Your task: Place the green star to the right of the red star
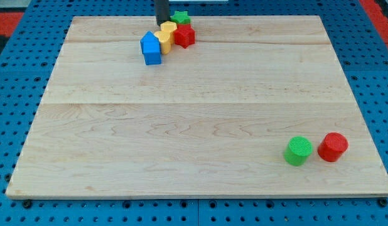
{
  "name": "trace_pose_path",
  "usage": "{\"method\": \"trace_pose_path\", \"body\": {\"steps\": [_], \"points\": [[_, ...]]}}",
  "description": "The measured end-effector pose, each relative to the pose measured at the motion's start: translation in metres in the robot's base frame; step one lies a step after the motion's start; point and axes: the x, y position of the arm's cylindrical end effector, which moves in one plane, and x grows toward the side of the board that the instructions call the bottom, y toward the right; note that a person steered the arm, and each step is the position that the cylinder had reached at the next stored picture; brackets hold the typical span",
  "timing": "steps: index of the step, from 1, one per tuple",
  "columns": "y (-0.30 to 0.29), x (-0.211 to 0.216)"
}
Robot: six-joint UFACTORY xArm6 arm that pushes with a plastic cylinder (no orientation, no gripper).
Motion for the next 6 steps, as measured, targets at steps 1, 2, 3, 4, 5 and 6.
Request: {"method": "trace_pose_path", "body": {"steps": [1, 2, 3, 4, 5, 6], "points": [[0.01, -0.002], [-0.027, -0.023], [-0.022, -0.023], [0.034, -0.022], [0.089, -0.006], [0.123, 0.018]]}}
